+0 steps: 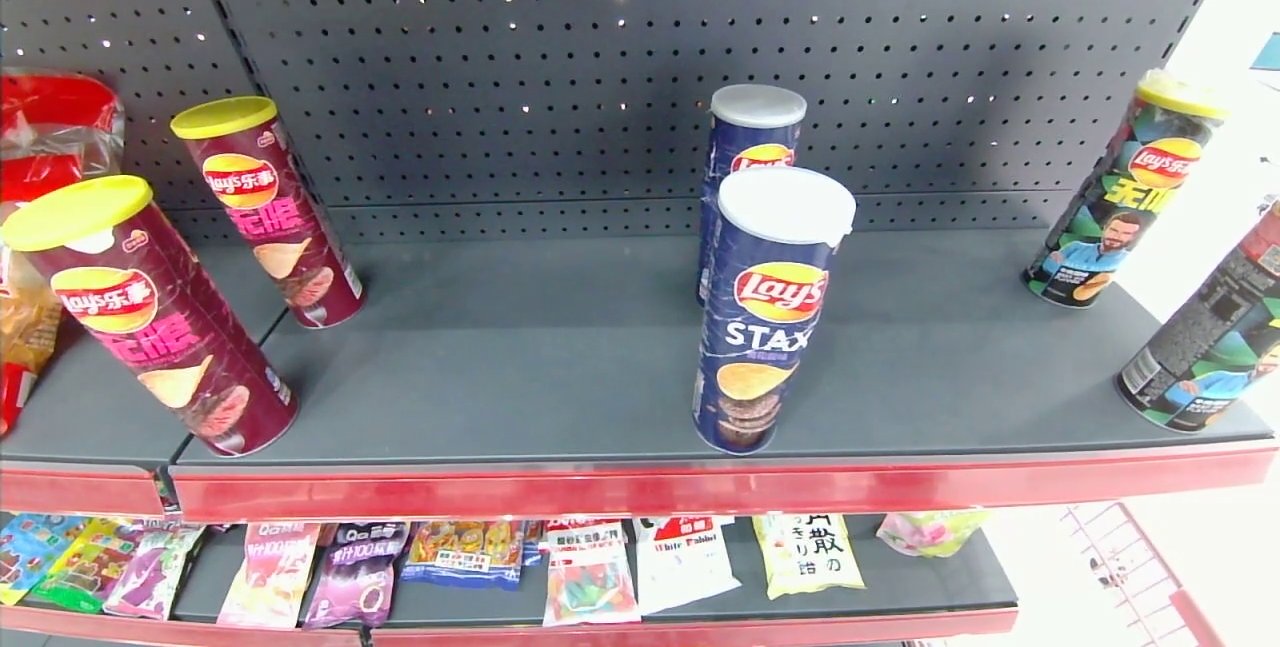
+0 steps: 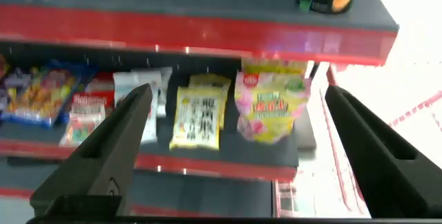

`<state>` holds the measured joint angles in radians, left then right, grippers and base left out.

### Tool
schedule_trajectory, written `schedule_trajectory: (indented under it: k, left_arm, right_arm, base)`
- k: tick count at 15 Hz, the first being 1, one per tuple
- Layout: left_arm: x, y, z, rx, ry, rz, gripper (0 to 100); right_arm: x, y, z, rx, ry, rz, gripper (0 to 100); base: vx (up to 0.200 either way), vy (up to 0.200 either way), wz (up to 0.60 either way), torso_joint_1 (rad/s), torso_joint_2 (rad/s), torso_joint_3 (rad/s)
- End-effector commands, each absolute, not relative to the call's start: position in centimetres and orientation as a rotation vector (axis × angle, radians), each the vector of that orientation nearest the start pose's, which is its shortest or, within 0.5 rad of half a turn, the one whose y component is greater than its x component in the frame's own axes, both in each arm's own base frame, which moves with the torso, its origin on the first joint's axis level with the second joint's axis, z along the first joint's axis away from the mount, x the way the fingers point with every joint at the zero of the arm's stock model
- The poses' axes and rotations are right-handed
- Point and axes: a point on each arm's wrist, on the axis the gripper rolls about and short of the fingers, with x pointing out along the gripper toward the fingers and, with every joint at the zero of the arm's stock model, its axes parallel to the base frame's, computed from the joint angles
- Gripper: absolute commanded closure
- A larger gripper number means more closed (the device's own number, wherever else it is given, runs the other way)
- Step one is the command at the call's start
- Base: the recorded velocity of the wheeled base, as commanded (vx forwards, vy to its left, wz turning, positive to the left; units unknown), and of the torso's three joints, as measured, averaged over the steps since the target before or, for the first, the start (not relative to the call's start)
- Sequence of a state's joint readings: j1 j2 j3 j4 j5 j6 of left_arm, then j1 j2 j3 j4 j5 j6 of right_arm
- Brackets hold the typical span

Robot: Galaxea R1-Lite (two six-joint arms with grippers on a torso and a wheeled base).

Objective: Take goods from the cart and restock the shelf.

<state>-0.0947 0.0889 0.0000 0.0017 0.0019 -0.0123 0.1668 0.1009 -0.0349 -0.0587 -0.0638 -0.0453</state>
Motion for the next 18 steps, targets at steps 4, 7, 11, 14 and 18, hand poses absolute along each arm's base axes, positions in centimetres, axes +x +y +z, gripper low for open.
schedule_trajectory:
  k: [4,7,11,14,18]
  left_arm:
    - [-1.6,0.1,7.7,0.000,0.095,-0.098,0]
    - [-1.6,0.2,7.7,-0.006,0.092,-0.095,0]
    - [-1.6,0.2,7.7,-0.006,0.091,-0.091,0]
    - [-2.0,0.2,11.0,-0.018,-0.048,-0.108,0]
    - [-1.4,0.1,12.9,-0.037,-0.009,-0.255,0]
  right_arm:
    - [-1.4,-0.5,8.3,-0.051,0.041,0.050,0]
    - [-1.4,-0.5,8.3,-0.037,0.043,0.050,0]
    - [-1.4,-0.5,8.3,-0.011,0.045,0.060,0]
    - [-1.4,-0.5,8.3,-0.011,0.045,0.063,0]
    - [-1.4,-0.5,8.3,-0.014,0.045,0.062,0]
  base:
    - [0.000,0.000,0.00,0.000,0.00,0.000]
    - [0.000,0.000,0.00,0.000,0.00,0.000]
    - [0.000,0.000,0.00,0.000,0.00,0.000]
    - [0.000,0.000,0.00,0.000,0.00,0.000]
    - [0.000,0.000,0.00,0.000,0.00,0.000]
